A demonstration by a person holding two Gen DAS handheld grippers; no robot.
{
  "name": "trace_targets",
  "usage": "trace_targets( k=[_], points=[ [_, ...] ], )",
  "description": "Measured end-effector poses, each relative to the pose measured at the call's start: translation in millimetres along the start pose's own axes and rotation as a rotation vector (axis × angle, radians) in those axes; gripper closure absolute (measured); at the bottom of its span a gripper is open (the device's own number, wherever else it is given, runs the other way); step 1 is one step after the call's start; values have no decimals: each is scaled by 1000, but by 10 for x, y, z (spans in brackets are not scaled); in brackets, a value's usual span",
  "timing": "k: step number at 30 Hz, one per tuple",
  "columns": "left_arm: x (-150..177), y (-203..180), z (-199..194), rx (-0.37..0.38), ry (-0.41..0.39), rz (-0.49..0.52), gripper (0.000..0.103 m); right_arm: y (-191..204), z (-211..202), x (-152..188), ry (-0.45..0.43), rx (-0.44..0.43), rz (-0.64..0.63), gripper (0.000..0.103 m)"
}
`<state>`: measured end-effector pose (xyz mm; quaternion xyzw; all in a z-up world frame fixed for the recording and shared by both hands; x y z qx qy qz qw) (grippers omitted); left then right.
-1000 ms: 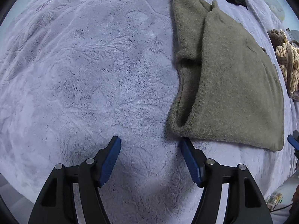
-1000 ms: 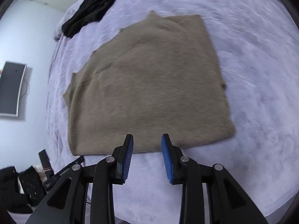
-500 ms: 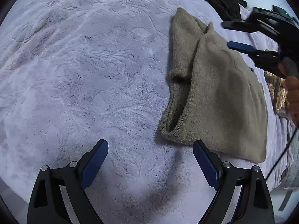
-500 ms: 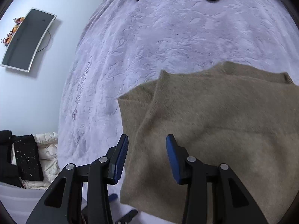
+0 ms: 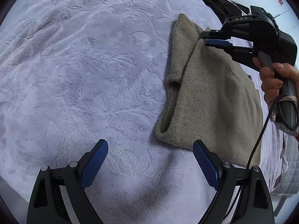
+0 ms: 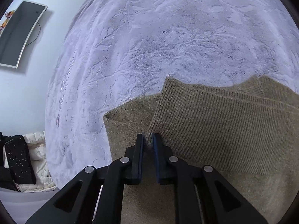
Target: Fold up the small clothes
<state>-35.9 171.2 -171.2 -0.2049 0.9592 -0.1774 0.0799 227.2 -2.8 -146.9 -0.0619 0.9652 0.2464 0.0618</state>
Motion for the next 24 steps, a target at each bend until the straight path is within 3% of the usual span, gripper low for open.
trace_targets(
  k=[1,3,4,9,14,24],
  points=[
    [-10,-14,-3,1,1,0,11,13,-35,7,2,-11,4,82],
    [-26,-70,15,3,3,-2,11,34,-166,114,6,-44,4,59],
    [-28,-94,17,4,3,-5,11,46,-246,173,-1,-54,-2,57],
    [-20,-166,25,7,6,-2,11,-22,-534,640,1,-73,-6,57],
    [1,-372,131,-14,19,34,11,-277,-699,1228,36,-12,2,57],
    [158,-715,254,-57,56,123,11,-548,-853,1976,13,-81,191,53]
  ],
)
Point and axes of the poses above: each gripper's, at about its wrist camera, not at the fingertips, and z roughly the way its jaws point, y to its left, x to its underside, the point moved 9 cm from there along z, roughly the way its jaws point, and after that the axes turned 11 degrees about -z, right-handed, at the moved point
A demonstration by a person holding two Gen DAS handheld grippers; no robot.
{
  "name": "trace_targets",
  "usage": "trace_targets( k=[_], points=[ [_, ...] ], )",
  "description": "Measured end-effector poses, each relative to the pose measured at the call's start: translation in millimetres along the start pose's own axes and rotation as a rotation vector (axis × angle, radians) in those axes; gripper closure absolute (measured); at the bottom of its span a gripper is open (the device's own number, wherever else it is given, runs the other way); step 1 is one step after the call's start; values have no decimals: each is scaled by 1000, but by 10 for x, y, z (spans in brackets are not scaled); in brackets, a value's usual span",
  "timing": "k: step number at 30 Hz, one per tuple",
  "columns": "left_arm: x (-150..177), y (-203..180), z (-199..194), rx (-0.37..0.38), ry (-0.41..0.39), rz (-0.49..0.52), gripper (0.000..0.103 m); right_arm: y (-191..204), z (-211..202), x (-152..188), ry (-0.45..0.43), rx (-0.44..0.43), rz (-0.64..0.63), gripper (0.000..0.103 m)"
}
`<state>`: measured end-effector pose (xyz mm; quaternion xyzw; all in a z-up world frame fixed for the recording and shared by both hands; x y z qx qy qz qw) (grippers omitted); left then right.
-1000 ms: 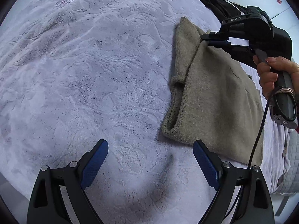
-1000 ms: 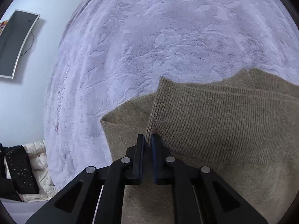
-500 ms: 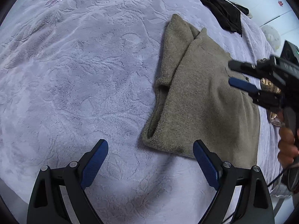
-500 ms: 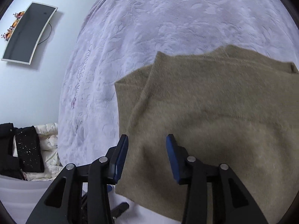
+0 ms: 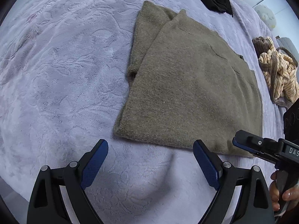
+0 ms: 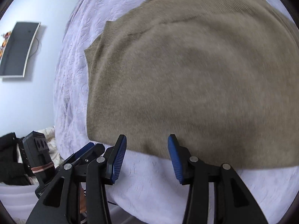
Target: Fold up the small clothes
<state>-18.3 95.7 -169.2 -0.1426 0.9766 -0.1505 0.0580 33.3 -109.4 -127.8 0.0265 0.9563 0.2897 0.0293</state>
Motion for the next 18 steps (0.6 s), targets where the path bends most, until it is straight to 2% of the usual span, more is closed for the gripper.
trace_targets(
  k=[10,18],
  points=[
    [128,-211,134,-56,41,65,11,-130,110,404,-6,-38,112,52],
    [164,-293,205,-64,52,82,11,-256,162,595,-24,-85,174,52]
  ],
)
Point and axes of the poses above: each gripper's, at about its wrist camera, not at the fingertips, and z roughly the way its jaws point, y to its left, x to its underside, the point moved 9 cm from there along z, roughly the way its jaws point, and after that the axes turned 11 degrees about -z, right-handed, at the moved point
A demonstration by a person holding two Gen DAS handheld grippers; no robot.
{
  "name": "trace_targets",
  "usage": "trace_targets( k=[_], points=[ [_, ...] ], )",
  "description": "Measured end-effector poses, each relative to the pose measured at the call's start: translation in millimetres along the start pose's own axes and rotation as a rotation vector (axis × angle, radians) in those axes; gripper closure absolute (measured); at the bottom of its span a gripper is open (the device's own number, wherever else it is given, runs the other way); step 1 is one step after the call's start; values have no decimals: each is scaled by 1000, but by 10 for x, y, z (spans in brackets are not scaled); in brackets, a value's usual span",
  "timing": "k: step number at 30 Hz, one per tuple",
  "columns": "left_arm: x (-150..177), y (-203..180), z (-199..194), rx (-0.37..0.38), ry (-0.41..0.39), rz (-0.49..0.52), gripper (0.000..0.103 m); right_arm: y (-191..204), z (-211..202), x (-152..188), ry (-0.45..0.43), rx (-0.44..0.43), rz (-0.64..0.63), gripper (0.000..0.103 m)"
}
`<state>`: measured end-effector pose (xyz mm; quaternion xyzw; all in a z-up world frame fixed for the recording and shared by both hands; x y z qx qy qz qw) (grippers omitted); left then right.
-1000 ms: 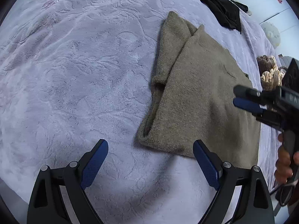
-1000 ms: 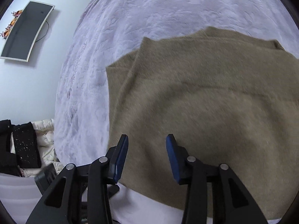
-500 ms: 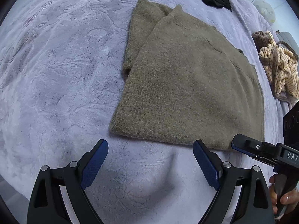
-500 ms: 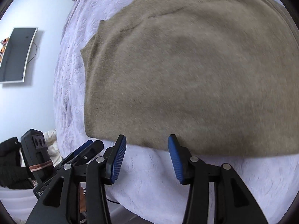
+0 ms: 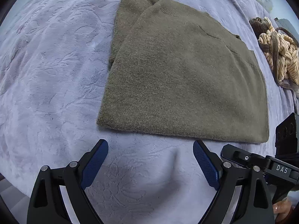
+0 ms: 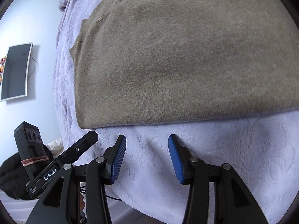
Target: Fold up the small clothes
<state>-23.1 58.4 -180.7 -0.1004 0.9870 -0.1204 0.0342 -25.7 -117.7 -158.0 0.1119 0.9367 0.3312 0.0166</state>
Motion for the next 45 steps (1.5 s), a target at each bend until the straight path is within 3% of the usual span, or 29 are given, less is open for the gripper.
trace_targets(
  k=[5,20,26,28,30,31,36,39,42,45],
  points=[
    [-13,-28,8,32,6,-19,11,-59,1,0,-47,-76,60,45],
    [-93,136,-31,344,63,-234,11,-127,114,-103,-142,-265,179,44],
    [-61,84,9,409,84,-262,11,-123,161,-257,-218,-382,303,43],
    [-63,38,23,426,90,-268,11,-96,189,-314,-215,-423,340,51],
    [-78,-13,26,461,92,-284,11,0,137,-373,-219,-437,315,83],
    [-95,-42,23,488,93,-301,11,36,86,-397,-222,-442,289,87],
    [-303,-189,30,639,89,-443,11,260,-144,-465,-238,-425,161,90],
    [-506,-199,54,614,31,-466,11,298,-147,-443,-221,-392,119,90],
    [-676,-159,110,524,-22,-464,13,257,-100,-386,-193,-368,101,90],
    [-769,-79,143,416,-69,-440,47,277,-24,-334,-169,-349,99,90]
  ],
)
Point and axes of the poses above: each gripper's, at about its wrist camera, not at the fingertips, and z roughly the way its jaws point, y to its left, x to its underside, the point moved 9 cm from there along z, roughly the way its jaws point, and after that the axes turned 11 degrees about -z, right-handed, at the moved point
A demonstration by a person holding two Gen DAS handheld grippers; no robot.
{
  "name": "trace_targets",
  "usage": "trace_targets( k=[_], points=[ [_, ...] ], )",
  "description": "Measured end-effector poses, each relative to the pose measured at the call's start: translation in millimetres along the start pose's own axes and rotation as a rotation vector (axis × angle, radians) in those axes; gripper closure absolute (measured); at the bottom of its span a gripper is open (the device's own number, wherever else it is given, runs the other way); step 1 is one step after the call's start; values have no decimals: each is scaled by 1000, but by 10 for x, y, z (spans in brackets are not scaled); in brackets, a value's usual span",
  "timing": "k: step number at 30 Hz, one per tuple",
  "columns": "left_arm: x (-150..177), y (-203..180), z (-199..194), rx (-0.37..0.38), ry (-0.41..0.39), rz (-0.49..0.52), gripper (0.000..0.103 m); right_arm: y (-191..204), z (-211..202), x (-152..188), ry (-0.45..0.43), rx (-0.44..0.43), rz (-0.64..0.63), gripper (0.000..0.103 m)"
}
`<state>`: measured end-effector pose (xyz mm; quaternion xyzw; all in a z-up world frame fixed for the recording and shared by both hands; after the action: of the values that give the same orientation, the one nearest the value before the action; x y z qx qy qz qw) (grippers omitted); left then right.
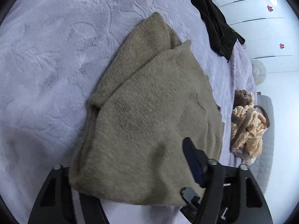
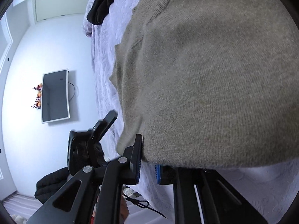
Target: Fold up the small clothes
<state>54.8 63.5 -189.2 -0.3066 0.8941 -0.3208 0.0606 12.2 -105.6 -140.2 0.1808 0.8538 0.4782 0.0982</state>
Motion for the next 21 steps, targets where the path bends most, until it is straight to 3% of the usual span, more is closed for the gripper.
trace_targets(
  k=[1,2,4,6,10,13,14,15,16,19,21],
  points=[
    [-21,8,3,-28,-15,22,71,-3,-2,1,7,7,-2,90],
    [-35,18,10,-58,-26,50,82,-14,-1,23,15,13,-4,90],
    [-39,8,4,-92,-47,104,87,-28,-22,66,33,26,-14,90],
    [1,-93,-39,-157,-100,234,87,-3,-66,91,60,47,-40,89],
    [213,-413,-114,-294,-241,607,88,131,-242,23,104,137,-134,86],
    [346,-573,-135,-342,-299,805,88,262,-483,-187,107,230,-219,84],
    [390,-616,-129,-353,-310,863,88,289,-550,-252,102,248,-240,63],
    [427,-667,-125,-360,-319,900,88,361,-596,-406,101,273,-268,28],
    [463,-704,-125,-363,-326,936,88,431,-620,-536,105,301,-292,16],
    [530,-789,-135,-371,-345,1013,88,720,-492,-900,147,322,-374,13],
    [575,-822,-141,-375,-354,1043,88,907,-269,-1025,241,323,-416,13]
  ],
)
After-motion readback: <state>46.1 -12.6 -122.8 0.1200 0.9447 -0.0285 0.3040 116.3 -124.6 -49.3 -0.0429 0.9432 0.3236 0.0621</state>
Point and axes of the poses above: each gripper's, at about its wrist camera, not at the fingertips, and z roughly the way its jaws point, y to its left, x to its underside, the point moved 9 cm from there along z, roughly the way its jaws point, and after that the axes turned 11 degrees about -z, right-handed, at the moved point
